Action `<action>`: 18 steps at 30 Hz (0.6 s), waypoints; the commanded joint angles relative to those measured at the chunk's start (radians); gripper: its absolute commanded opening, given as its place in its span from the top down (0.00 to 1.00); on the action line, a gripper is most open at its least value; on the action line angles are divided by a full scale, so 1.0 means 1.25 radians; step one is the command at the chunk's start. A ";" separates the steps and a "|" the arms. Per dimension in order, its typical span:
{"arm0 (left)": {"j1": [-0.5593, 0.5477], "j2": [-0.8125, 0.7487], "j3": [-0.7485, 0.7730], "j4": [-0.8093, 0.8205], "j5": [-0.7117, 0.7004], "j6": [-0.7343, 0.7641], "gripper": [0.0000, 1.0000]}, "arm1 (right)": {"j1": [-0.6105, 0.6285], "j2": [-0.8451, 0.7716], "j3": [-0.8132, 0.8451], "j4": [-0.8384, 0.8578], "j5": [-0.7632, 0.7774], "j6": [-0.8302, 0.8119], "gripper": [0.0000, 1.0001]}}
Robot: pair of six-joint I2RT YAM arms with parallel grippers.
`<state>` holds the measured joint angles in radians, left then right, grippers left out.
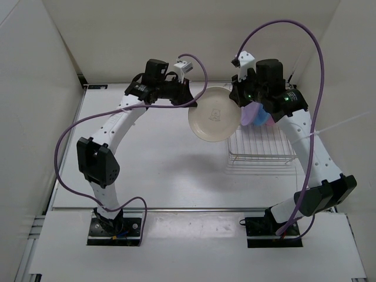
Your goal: Unload the plates from the dish rack
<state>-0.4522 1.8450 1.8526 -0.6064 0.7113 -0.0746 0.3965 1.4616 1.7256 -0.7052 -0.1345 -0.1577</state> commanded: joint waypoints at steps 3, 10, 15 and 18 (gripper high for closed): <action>-0.005 -0.039 -0.023 0.040 -0.051 -0.041 0.89 | -0.002 -0.005 0.014 0.035 -0.005 0.011 0.92; -0.005 -0.094 -0.089 0.064 -0.179 -0.088 0.89 | -0.002 0.010 0.014 0.035 0.045 0.027 0.53; 0.003 -0.110 -0.112 0.072 -0.198 -0.095 0.89 | -0.002 0.017 0.014 0.035 0.121 0.034 0.37; 0.055 -0.127 -0.129 0.079 -0.245 -0.102 0.89 | -0.002 0.017 0.014 0.044 0.218 0.043 0.25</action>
<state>-0.4355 1.7855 1.6978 -0.5453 0.4671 -0.1761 0.3969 1.4818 1.7252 -0.7006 0.0078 -0.1207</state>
